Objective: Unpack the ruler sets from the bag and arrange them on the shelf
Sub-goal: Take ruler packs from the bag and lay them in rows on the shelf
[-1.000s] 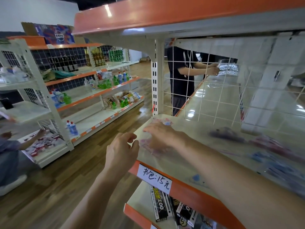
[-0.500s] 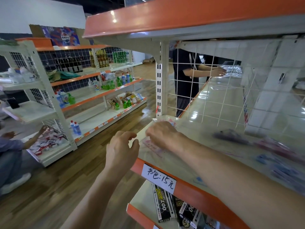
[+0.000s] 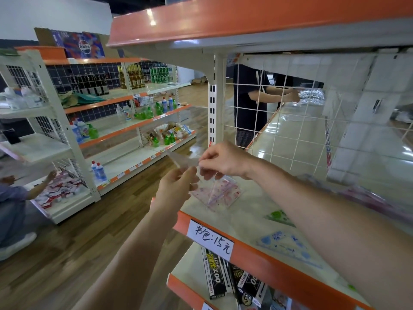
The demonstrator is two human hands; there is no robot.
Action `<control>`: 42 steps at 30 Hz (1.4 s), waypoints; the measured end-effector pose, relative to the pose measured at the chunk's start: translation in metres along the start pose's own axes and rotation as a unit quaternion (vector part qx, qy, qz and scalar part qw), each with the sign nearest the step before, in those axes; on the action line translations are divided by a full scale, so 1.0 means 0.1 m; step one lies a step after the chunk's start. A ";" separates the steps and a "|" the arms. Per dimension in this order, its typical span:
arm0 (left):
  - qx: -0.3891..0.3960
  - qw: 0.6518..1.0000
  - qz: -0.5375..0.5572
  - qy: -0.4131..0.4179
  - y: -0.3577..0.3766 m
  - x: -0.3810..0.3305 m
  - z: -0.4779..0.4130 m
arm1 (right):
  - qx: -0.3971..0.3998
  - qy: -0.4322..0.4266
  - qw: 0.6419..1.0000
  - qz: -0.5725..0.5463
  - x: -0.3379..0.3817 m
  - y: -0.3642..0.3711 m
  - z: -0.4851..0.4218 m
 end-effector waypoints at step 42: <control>0.007 0.996 -0.063 0.065 -0.15 0.14 -0.18 | -0.195 0.155 0.894 0.373 -0.52 0.00 -0.88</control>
Point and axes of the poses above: each hand's wrist, its own z-axis away from the middle knuckle, its own y-axis out of the palm, x = y × z, the point moved 4 cm from there along -z, towards the middle knuckle, and after that the axes turned 11 degrees about y, right-handed, at the moved point
